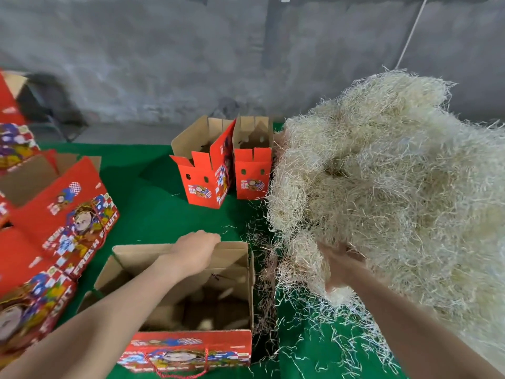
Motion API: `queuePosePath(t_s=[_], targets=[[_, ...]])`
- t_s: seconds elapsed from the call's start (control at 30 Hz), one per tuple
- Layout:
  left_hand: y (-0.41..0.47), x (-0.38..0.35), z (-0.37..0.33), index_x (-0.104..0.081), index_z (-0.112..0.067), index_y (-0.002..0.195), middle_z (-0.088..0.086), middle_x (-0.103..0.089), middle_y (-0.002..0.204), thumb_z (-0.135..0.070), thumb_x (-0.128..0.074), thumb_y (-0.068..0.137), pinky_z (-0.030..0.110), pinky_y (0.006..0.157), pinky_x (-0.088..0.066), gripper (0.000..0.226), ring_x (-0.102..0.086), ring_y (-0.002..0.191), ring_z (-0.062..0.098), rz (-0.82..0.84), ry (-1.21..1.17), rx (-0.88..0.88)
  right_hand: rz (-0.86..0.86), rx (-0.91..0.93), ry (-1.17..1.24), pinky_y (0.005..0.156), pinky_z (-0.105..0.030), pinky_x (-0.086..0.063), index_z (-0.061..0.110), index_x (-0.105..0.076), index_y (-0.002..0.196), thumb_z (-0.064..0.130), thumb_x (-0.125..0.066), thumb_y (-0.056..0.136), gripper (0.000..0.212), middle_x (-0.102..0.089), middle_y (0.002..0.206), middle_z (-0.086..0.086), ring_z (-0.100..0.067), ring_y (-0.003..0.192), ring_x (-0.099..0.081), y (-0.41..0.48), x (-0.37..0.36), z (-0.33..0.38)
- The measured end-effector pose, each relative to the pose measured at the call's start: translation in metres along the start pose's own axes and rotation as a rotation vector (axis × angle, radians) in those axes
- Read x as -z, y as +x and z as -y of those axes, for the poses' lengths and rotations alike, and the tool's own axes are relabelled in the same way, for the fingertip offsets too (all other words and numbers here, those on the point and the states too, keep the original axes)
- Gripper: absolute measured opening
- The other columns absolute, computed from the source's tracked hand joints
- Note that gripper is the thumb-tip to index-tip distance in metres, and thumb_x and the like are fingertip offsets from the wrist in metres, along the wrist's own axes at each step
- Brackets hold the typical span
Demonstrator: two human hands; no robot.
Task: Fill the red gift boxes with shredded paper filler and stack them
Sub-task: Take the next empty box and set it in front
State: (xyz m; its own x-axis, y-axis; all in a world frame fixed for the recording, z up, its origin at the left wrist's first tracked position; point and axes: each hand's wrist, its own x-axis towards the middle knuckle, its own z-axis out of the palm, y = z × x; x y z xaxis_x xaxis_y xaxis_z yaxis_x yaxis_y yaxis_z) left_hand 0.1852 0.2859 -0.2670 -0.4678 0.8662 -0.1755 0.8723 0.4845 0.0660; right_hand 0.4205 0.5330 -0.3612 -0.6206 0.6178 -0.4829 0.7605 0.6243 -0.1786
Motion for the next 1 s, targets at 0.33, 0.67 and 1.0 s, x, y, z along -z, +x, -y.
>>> queuePosePath(t_s=[0.33, 0.67, 1.0], targets=[[0.032, 0.013, -0.089, -0.034, -0.025, 0.14, -0.006, -0.04, 0.142, -0.037, -0.071, 0.077, 0.029, 0.106, -0.033, 0.073, -0.041, 0.122, 0.007, -0.211, -0.849, -0.119, -0.346, -0.004, 0.18, 0.052, -0.024, -0.053, 0.018, -0.021, 0.145, 0.025, -0.059, 0.086, 0.07, -0.06, 0.079, -0.001, -0.013, 0.063, -0.06, -0.021, 0.057, 0.032], [0.074, 0.034, -0.175, -0.032, -0.03, 0.14, 0.014, -0.039, 0.141, -0.052, -0.086, 0.044, 0.058, 0.076, -0.053, 0.112, -0.055, 0.114, 0.039, 0.61, -1.775, 0.122, -0.443, 0.092, 0.648, 0.053, -0.017, -0.051, 0.005, -0.046, 0.123, 0.024, -0.071, 0.075, 0.057, -0.061, 0.087, -0.007, -0.007, 0.065, -0.062, -0.077, 0.103, 0.048], [0.104, 0.026, -0.165, -0.024, -0.004, 0.144, 0.016, -0.037, 0.143, -0.01, -0.076, 0.073, 0.048, 0.107, -0.029, 0.088, -0.036, 0.13, 0.03, 0.17, -1.292, 0.297, -0.79, 0.091, 0.221, 0.079, -0.024, -0.051, 0.025, -0.036, 0.136, 0.014, -0.063, 0.082, 0.062, -0.052, 0.127, -0.003, -0.018, 0.097, -0.058, -0.089, 0.155, 0.007]])
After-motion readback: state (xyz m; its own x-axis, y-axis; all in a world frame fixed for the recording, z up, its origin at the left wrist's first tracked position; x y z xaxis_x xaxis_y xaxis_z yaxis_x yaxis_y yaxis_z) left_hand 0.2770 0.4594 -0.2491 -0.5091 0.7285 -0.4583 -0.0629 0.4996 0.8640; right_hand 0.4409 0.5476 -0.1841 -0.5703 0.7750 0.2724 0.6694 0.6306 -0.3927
